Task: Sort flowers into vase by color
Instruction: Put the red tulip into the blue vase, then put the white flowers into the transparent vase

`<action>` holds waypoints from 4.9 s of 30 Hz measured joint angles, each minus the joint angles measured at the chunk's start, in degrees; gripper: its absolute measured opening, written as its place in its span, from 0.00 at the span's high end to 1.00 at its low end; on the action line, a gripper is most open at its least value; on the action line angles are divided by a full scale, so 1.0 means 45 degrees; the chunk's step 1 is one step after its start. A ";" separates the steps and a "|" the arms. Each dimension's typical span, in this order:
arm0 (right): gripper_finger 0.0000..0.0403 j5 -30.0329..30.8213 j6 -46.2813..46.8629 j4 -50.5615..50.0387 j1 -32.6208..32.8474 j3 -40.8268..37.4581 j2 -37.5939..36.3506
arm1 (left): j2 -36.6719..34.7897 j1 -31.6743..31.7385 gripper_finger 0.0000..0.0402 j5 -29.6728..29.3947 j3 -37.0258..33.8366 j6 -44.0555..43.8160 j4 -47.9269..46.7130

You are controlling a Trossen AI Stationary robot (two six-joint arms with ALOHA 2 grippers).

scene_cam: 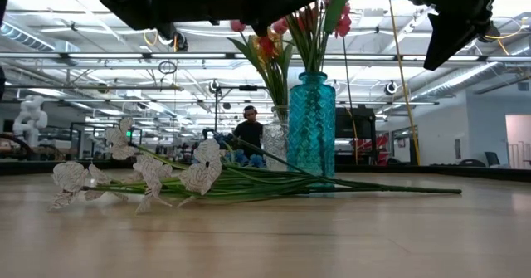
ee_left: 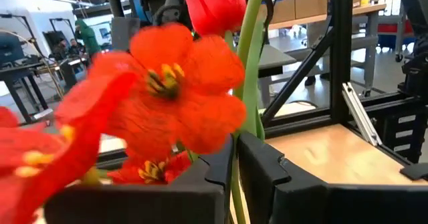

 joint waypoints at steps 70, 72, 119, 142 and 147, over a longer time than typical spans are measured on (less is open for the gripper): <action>0.75 -0.4965 0.2099 0.0734 0.0592 0.0000 0.0058 | -0.7570 -0.0913 0.68 -0.0814 0.0380 -0.5694 -1.2935; 0.76 -0.5017 0.2601 0.1104 0.1254 0.0000 0.0203 | -0.7985 -0.0918 0.68 -0.1071 0.0380 -0.5950 -1.4362; 0.62 -0.4153 -0.7503 0.4812 0.2119 1.0253 1.3590 | -1.4081 -0.1273 0.68 0.0424 -0.2898 -0.6649 -1.7039; 0.43 -0.4307 -0.8322 0.5771 0.1693 1.0253 1.4024 | -1.4081 -0.1277 0.68 0.0461 -0.2893 -0.6309 -1.7087; 0.44 -0.4653 -0.8155 0.6384 0.1804 1.0229 1.4338 | -1.4077 -0.1275 0.68 0.0496 -0.2884 -0.6324 -1.7137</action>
